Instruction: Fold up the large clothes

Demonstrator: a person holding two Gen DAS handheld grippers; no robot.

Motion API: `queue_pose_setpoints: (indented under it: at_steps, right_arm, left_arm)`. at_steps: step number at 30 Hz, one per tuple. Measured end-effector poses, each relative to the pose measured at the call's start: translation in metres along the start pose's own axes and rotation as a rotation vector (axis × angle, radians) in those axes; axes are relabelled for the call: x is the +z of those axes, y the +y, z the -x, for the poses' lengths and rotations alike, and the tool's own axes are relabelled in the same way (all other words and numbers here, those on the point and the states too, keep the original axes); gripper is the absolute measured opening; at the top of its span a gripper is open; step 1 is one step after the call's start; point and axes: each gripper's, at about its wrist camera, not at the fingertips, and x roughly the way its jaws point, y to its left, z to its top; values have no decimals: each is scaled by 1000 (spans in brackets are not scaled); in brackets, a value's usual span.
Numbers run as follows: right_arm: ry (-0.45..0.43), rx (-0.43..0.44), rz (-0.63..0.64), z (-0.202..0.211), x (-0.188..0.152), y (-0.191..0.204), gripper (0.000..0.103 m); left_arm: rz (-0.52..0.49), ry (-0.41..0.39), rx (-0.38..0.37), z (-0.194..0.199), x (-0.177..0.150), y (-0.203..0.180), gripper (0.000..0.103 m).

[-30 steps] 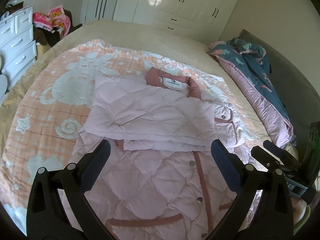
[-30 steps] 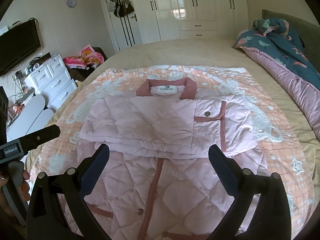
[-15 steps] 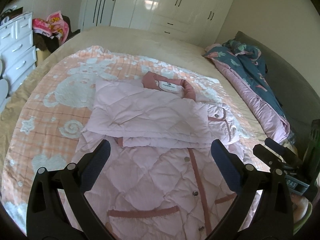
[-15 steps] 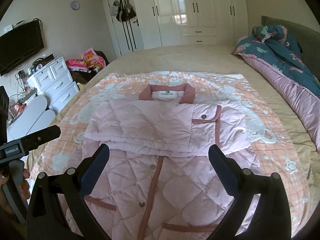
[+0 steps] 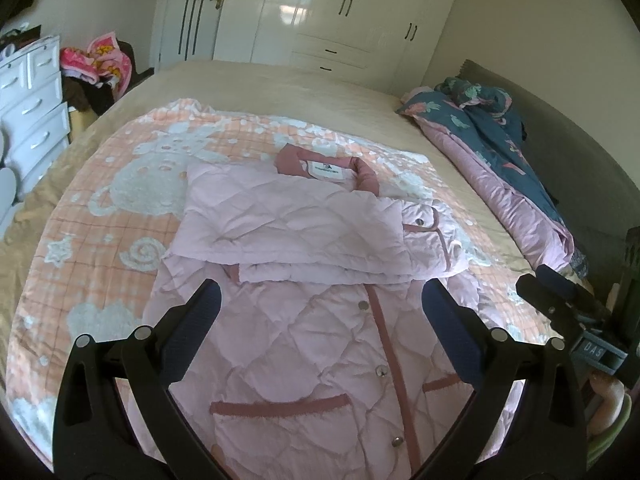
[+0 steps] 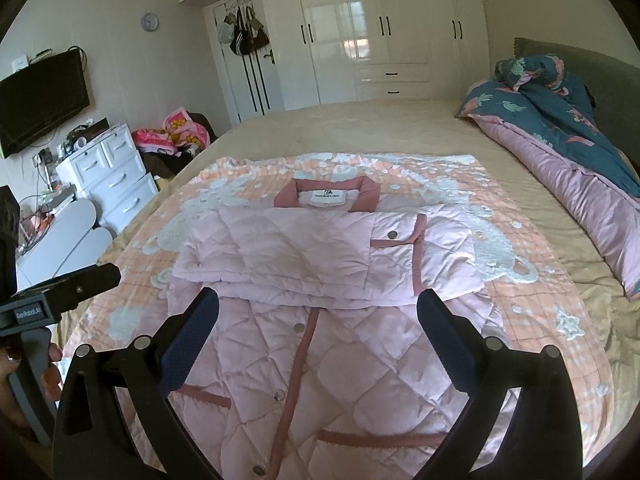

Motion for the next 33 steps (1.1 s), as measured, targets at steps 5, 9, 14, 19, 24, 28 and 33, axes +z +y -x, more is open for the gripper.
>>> queue_pose_setpoints:
  at_steps: [5, 9, 14, 19, 24, 28, 33]
  right_arm:
    - [-6, 0, 0, 7, -5, -2, 99]
    - [-6, 2, -3, 12, -10, -5, 99]
    - [-4, -2, 3, 17, -19, -8, 99]
    - [0, -9, -3, 21, -27, -14, 99]
    - [7, -11, -4, 25, -39, -18, 99]
    - [15, -15, 0, 26, -46, -21, 99]
    - [22, -19, 3, 29, -55, -24, 99]
  left_arm:
    - [-6, -5, 4, 5, -4, -1, 94]
    - [-13, -4, 11, 8, -9, -3, 94]
    - [-19, -9, 12, 12, -16, -7, 94]
    - [-25, -18, 14, 14, -25, -11, 94]
    - [-23, -14, 17, 13, -35, -10, 94]
    - [-24, -5, 23, 12, -44, -10, 94]
    - [-23, -1, 31, 12, -53, -8, 94]
